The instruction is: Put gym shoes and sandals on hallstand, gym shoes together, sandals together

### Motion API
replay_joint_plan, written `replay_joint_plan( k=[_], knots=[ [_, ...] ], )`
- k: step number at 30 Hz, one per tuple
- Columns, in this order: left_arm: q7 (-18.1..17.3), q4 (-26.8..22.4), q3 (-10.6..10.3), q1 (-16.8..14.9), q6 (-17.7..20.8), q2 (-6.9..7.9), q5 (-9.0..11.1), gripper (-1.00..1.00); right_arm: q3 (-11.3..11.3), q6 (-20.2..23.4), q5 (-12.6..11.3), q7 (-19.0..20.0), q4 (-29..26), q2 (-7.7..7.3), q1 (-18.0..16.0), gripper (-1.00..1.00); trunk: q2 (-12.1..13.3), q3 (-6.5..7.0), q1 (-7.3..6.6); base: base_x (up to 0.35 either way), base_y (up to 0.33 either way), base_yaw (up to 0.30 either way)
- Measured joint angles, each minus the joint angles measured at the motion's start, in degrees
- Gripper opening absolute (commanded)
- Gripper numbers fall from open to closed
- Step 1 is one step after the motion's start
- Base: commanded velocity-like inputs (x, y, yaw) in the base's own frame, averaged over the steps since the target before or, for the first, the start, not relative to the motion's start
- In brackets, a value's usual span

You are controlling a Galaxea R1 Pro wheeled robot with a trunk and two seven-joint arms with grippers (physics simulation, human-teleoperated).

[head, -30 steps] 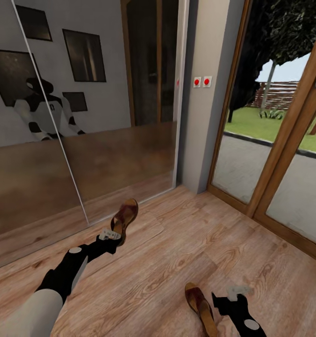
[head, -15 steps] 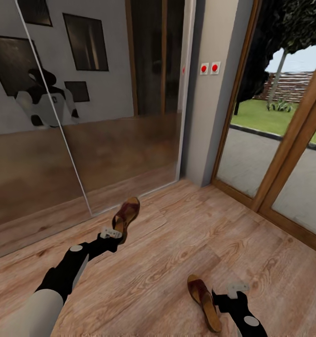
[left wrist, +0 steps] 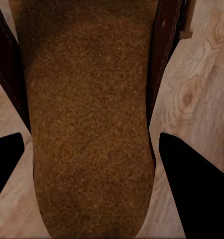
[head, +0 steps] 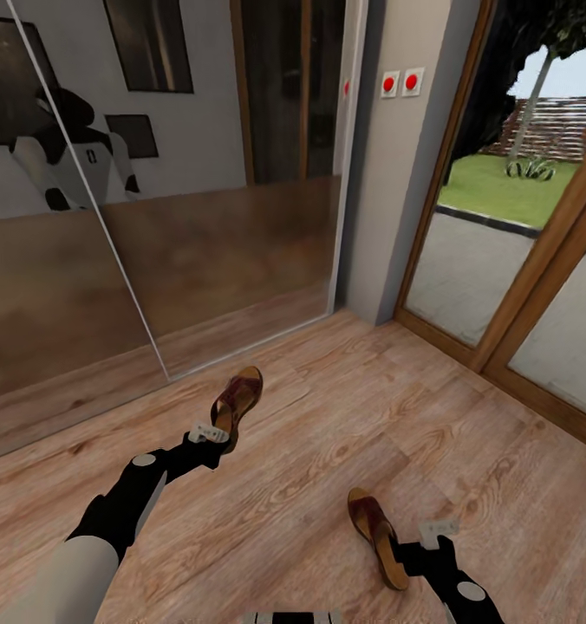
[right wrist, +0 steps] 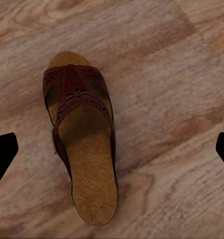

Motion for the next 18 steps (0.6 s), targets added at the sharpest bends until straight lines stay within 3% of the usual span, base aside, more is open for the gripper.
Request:
replay_joint_plan(
  k=[9, 18],
  knots=[
    [-0.08, -0.5, 0.0, -0.08, 0.0, 0.02, 0.15, -1.0, -0.08, 0.0, 0.02, 0.41, -0.87, -0.12, 0.0, 1.0, -0.12, -2.81, 0.23, 0.0, 0.0, 0.0],
    [-6.27, -6.95, 0.3, -0.65, 2.72, 0.0, 0.35, -1.0, -0.09, 0.0, 0.02, 0.42, -0.9, -0.12, 0.0, 1.0, -0.24, -5.61, 0.46, 0.0, 0.0, 0.0]
  ],
)
